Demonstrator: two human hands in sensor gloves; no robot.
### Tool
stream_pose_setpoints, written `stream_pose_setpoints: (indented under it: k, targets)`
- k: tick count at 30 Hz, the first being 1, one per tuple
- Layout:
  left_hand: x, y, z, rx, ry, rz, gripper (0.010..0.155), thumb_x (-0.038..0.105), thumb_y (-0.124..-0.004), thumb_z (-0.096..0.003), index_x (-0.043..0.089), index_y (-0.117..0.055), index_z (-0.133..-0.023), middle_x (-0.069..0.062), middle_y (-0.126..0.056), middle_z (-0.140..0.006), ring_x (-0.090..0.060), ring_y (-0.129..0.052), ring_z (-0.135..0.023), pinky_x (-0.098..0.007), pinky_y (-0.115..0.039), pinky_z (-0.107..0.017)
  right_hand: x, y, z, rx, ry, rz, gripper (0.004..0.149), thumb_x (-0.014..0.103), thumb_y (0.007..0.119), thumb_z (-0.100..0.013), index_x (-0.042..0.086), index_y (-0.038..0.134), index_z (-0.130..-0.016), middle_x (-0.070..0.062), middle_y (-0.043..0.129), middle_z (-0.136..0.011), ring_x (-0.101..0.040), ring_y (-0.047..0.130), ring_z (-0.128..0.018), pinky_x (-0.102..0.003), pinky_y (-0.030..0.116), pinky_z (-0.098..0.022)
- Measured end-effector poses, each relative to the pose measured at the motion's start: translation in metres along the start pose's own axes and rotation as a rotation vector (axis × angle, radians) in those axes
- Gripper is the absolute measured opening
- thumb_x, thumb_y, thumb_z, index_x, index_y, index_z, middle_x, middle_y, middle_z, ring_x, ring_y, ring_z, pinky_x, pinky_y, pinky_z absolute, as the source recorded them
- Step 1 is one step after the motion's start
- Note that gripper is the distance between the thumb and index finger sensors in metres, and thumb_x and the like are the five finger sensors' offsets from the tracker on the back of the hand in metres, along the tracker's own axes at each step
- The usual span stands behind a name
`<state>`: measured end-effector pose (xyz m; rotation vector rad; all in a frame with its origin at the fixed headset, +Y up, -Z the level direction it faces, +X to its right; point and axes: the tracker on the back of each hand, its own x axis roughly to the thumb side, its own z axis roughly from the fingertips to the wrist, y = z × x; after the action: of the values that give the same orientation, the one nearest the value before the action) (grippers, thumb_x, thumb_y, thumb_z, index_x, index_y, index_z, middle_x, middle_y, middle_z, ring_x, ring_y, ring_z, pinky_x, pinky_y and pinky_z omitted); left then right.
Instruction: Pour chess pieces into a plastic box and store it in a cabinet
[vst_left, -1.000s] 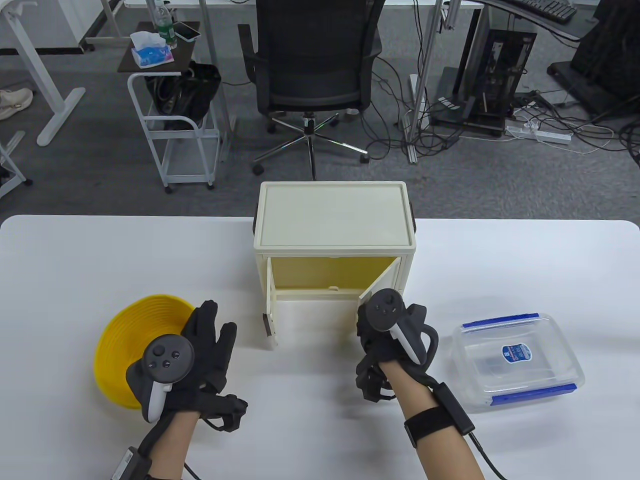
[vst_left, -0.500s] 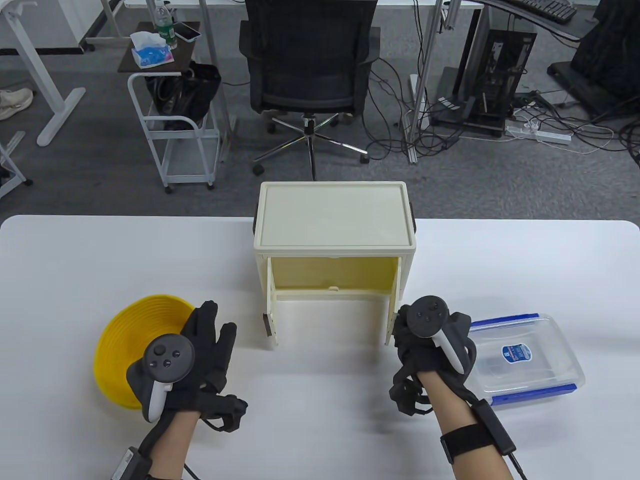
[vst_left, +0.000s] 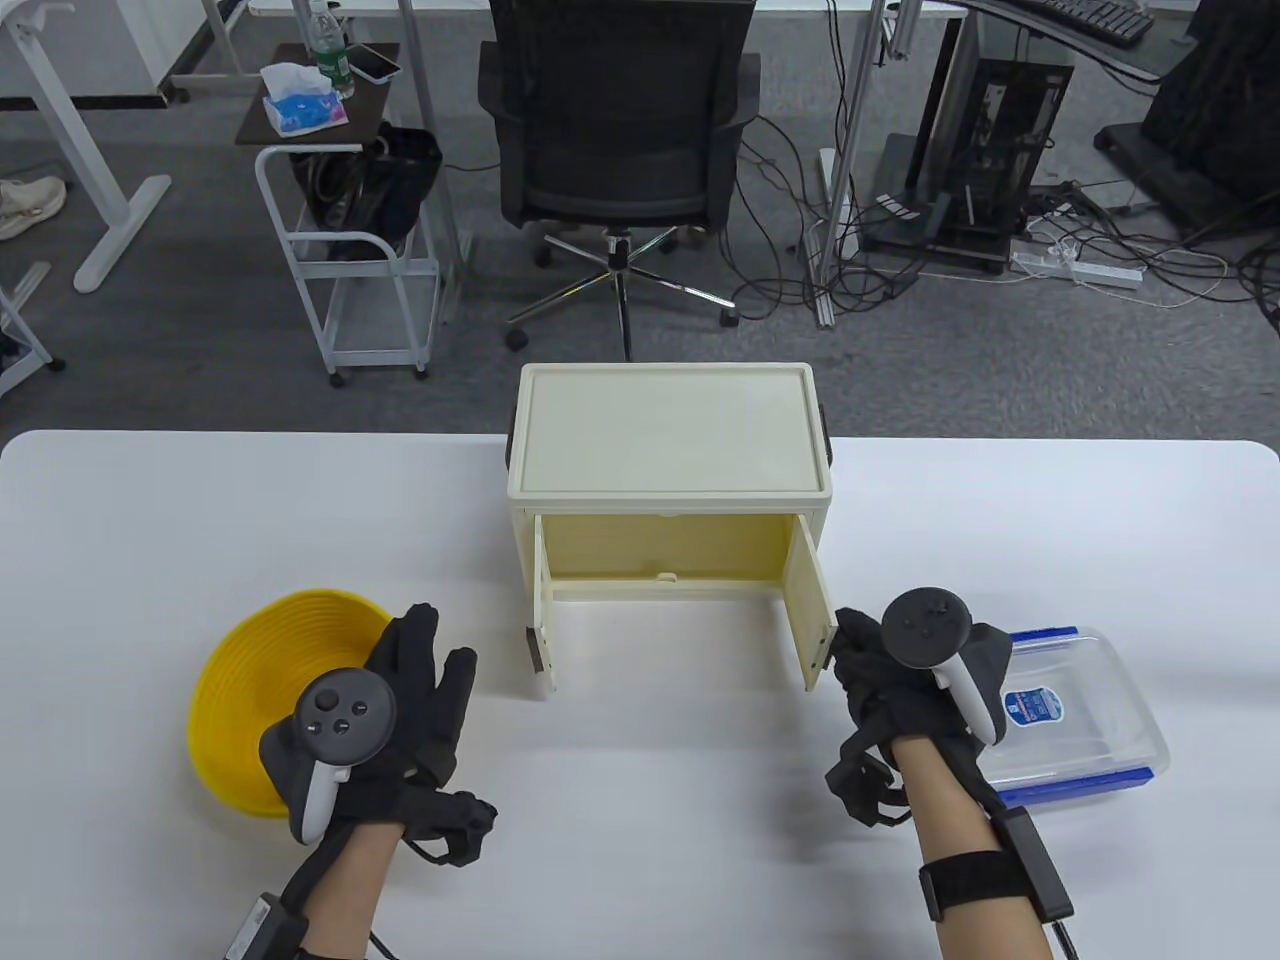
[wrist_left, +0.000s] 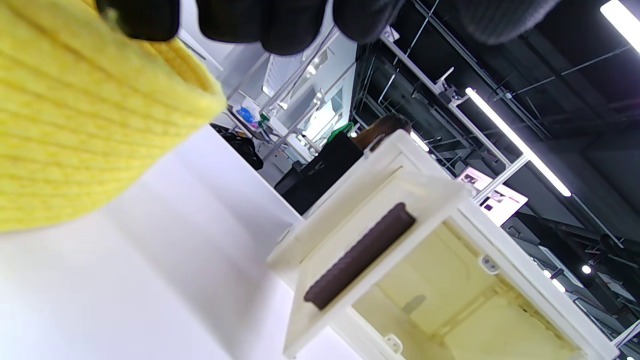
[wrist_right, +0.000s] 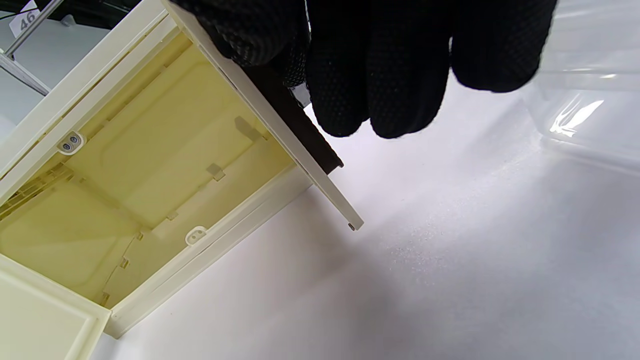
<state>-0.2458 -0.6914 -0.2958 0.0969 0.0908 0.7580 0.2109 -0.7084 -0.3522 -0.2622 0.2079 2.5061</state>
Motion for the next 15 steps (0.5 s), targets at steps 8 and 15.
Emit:
stream_pose_setpoints:
  k: [8, 15]
  targets:
    - [0.0005, -0.0017, 0.0001, -0.007, -0.003, -0.007, 0.071, 0.055, -0.055, -0.0599, 0.016, -0.034, -0.115, -0.026, -0.036, -0.122, -0.053, -0.039, -0.11, -0.074, -0.047, -0.072, -0.0015, 0.0016, 0.0002, 0.001, -0.011, -0.016, 0.05, 0.029, 0.066, -0.059, 0.012, 0.065, -0.106, -0.021, 0.088, -0.081, -0.04, 0.092, -0.063, -0.054, 0.081, -0.051]
    - [0.0004, -0.0017, 0.0002, -0.02, -0.004, 0.006, 0.072, 0.055, -0.054, -0.0598, 0.016, -0.032, -0.115, -0.027, -0.036, -0.122, -0.054, -0.039, -0.11, -0.074, -0.048, -0.072, -0.0025, -0.0022, 0.0037, 0.046, -0.009, 0.006, 0.061, 0.033, 0.064, -0.061, -0.002, 0.05, -0.11, -0.03, 0.074, -0.095, -0.05, 0.079, -0.077, -0.06, 0.073, -0.059]
